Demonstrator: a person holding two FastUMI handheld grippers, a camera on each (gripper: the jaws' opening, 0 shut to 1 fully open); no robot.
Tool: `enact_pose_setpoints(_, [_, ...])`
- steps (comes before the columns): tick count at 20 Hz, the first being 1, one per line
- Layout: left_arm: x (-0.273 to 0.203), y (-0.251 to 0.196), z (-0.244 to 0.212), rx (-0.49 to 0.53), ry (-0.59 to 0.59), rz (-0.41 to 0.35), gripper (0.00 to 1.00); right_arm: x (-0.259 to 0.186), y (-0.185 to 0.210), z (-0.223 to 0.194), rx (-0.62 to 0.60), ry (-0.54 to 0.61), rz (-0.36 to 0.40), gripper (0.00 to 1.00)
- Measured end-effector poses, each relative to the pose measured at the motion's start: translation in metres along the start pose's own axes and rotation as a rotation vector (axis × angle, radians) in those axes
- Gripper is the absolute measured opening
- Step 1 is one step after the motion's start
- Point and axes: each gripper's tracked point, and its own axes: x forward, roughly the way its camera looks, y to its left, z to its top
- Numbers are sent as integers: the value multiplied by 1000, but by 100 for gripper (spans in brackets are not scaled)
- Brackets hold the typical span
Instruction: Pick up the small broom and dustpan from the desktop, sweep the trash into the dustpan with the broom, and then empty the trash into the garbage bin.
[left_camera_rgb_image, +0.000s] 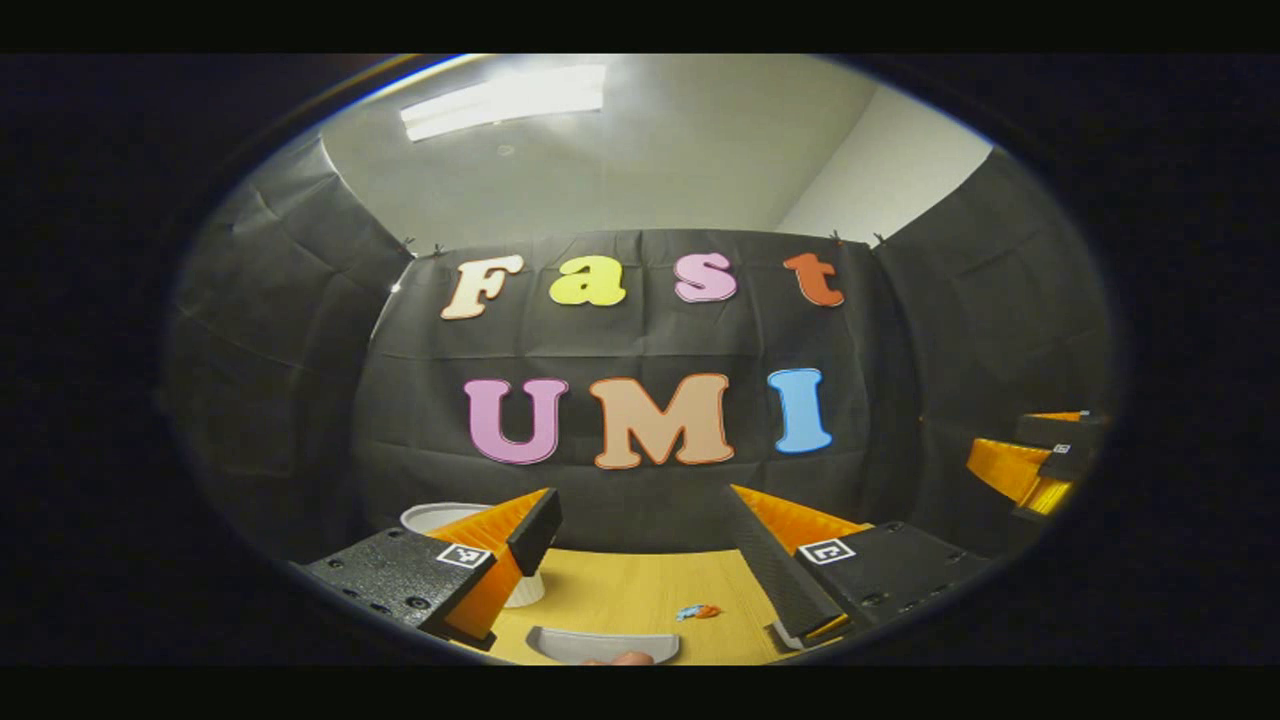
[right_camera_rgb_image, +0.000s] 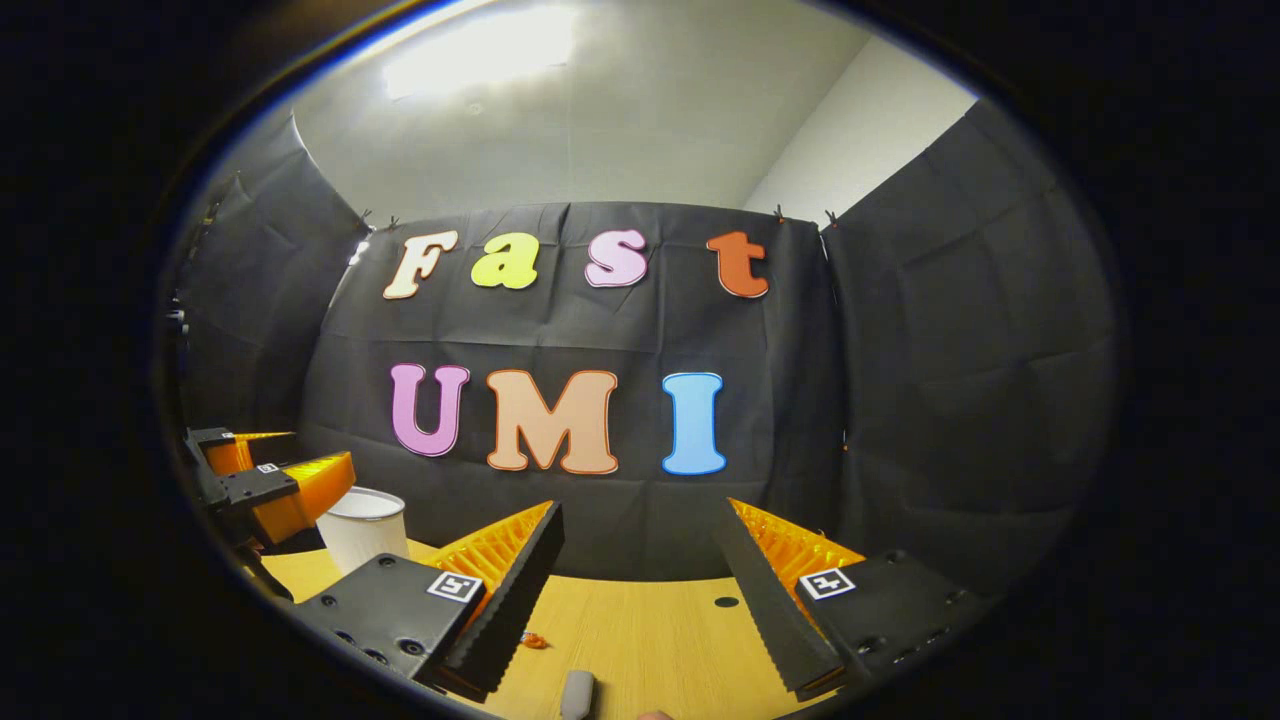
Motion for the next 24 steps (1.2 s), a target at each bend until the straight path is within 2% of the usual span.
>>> enact_pose_setpoints(1, [-1, 1, -1, -4, 3, 1, 99, 0, -1, -1, 2, 3, 2, 99])
enact_pose_setpoints(3, [-4, 4, -3, 0, 8, 6, 95, 0, -3, -2, 4, 8, 3, 99])
enact_pose_setpoints(5, [-5, 4, -3, 8, 13, 5, 99, 0, -3, -2, -4, 13, 6, 99])
enact_pose_setpoints(6, [-7, 4, -3, 13, 15, 2, 95, -2, -4, -3, -10, 17, 8, 99])
enact_pose_setpoints(7, [-9, 3, -4, 17, 17, -5, 99, -1, -5, -3, -14, 19, 10, 99])
enact_pose_setpoints(8, [-10, 1, -5, 21, 25, -14, 95, -2, -7, -4, -15, 24, 9, 99])
enact_pose_setpoints(9, [-12, -1, -7, 23, 34, -23, 99, -2, -8, -5, -12, 29, 11, 99])
enact_pose_setpoints(11, [-16, -2, -8, 26, 40, -36, 95, -3, -9, -7, -13, 41, 13, 99])
enact_pose_setpoints(15, [-22, -1, -10, 58, 53, -17, 95, -6, -17, -18, -22, 67, 23, 99])
enact_pose_setpoints(16, [-22, -3, -9, 58, 59, -10, 99, -6, -17, -20, -12, 68, 32, 99])
enact_pose_setpoints(18, [-23, -9, -8, 51, 62, -5, 95, -5, -23, -22, -8, 66, 36, 99])
enact_pose_setpoints(20, [-24, -16, -6, 51, 62, 1, 99, -4, -28, -29, -7, 76, 45, 99])
enact_pose_setpoints(22, [-26, -22, -10, 59, 69, 6, 95, -5, -31, -33, 2, 79, 58, 99])
enact_pose_setpoints(23, [-28, -23, -12, 71, 73, 11, 99, -4, -32, -36, 4, 78, 62, 99])
enact_pose_setpoints(24, [-28, -22, -13, 93, 78, 22, 95, -5, -31, -42, 6, 87, 74, 99])
